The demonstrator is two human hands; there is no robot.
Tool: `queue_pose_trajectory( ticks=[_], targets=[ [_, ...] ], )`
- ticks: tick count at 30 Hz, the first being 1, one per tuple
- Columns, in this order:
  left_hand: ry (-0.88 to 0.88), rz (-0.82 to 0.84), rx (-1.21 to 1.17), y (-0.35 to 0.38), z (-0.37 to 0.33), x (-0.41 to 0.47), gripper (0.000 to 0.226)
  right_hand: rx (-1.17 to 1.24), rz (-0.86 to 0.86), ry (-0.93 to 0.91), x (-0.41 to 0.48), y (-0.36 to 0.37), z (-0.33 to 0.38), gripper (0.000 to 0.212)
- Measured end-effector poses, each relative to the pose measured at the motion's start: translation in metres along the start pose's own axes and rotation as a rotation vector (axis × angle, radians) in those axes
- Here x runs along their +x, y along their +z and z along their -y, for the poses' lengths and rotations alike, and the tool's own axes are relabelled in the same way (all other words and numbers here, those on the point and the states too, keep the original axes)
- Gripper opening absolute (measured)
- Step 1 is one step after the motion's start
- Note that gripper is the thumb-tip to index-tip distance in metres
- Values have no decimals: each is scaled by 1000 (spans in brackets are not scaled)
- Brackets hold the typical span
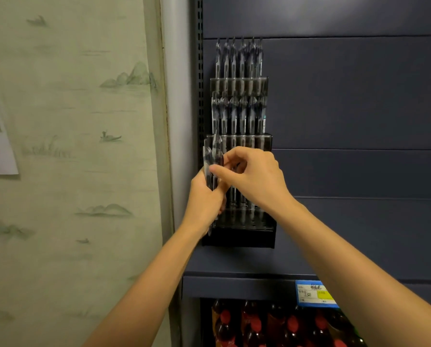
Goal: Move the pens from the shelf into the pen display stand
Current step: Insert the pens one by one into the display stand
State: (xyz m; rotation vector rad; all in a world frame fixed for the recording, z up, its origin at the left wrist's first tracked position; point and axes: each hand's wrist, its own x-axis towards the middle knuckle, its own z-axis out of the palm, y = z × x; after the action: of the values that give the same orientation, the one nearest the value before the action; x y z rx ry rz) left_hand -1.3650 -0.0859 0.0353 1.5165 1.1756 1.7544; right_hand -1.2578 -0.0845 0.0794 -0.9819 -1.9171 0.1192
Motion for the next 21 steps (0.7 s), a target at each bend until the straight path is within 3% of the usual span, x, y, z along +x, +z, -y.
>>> queue_pose_trajectory(
  ticks=[5, 16, 21],
  targets=[
    [41, 2, -18, 0, -3, 0, 12, 48, 31, 4, 7, -2, 1, 18],
    [86, 32, -94, -16, 10, 14, 12, 165, -239, -5, 40, -44, 0, 21],
    [107, 35, -109, -21, 13, 21, 9, 34, -165, 27, 29, -43, -24, 33]
  ],
)
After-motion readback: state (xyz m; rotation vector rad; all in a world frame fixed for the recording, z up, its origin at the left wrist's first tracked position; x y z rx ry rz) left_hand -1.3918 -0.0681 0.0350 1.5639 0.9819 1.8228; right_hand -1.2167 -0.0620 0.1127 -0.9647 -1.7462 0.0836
